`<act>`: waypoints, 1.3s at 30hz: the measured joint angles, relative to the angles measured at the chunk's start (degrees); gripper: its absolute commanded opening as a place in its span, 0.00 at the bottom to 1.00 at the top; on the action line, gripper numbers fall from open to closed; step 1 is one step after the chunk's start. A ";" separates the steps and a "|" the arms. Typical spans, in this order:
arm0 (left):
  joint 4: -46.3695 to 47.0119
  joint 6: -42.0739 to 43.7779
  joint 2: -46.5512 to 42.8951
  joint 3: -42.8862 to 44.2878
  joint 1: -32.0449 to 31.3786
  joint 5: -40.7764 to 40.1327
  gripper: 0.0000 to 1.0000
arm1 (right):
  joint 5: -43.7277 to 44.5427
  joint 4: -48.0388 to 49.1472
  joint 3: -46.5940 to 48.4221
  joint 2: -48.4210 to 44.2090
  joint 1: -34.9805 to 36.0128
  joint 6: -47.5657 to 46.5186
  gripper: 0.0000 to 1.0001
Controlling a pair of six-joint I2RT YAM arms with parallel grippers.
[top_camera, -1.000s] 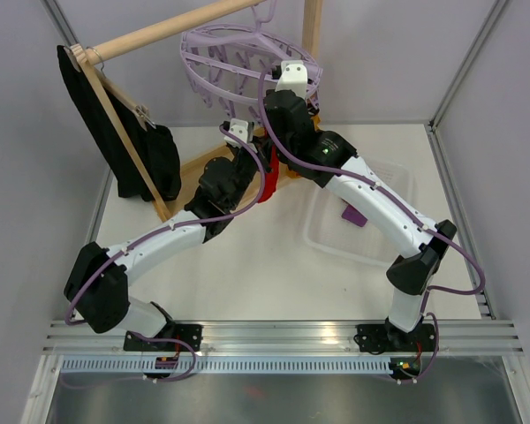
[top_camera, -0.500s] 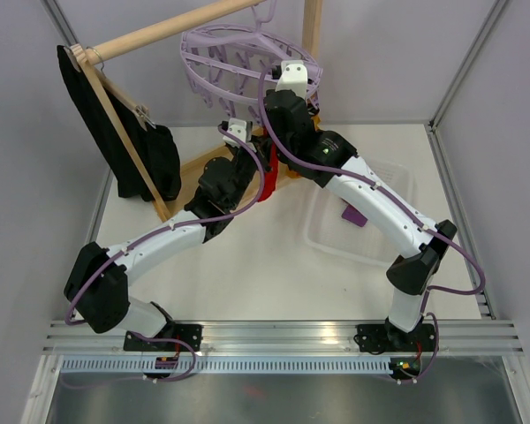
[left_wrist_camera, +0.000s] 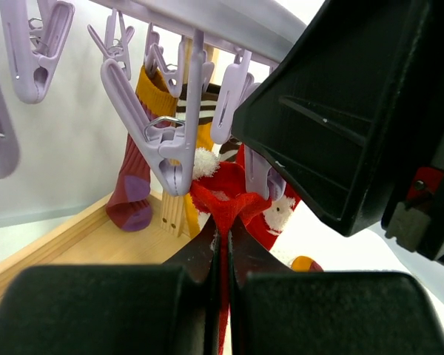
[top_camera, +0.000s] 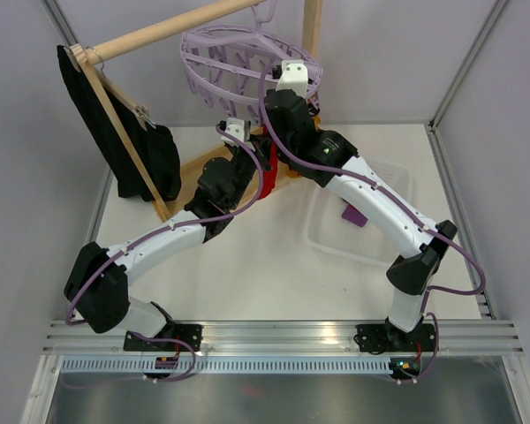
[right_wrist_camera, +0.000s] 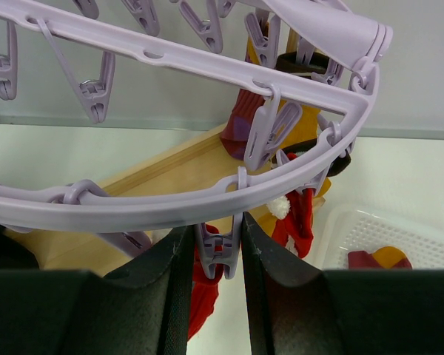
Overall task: Clip the socks to the hanger
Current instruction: Open the clamp at the hanger.
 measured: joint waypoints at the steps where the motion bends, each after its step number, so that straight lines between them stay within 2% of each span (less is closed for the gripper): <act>1: 0.09 -0.09 0.00 0.00 0.00 0.00 0.02 | 0.00 0.00 0.00 0.00 0.02 0.00 0.00; 39: 1.07 -5.07 -0.22 0.09 0.00 1.79 0.02 | 1.16 1.57 -1.44 -0.11 0.02 -0.46 0.00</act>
